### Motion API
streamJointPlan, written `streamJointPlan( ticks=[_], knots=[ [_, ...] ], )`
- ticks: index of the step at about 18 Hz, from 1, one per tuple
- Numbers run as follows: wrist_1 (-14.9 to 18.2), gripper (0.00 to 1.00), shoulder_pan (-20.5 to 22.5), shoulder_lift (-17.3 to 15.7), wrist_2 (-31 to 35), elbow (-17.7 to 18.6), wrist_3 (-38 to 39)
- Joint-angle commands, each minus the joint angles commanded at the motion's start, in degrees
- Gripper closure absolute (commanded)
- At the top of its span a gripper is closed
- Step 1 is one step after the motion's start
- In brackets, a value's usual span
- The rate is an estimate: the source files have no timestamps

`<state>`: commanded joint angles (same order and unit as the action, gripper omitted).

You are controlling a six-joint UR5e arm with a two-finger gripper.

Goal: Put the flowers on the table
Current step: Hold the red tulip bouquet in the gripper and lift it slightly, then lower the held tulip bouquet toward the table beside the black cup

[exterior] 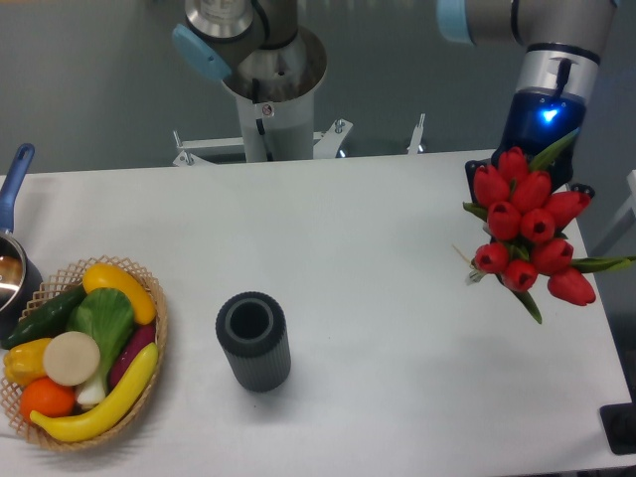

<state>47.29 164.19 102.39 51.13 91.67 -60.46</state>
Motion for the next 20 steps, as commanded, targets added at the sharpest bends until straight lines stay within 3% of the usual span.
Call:
streamJointPlan(
  ticks=[4,10,16,20],
  knots=[
    [0.3,0.63,-4.0,0.7,10.2,0.4,-2.2],
    [0.8,0.63,-11.4,4.1,31.0,1.3,-9.3],
    [2.3,0.63,-16.4,10.7,44.1,0.4,-12.0],
    [2.5,0.63,-17.8,15.2,45.8,-1.3,-12.1]
  ],
)
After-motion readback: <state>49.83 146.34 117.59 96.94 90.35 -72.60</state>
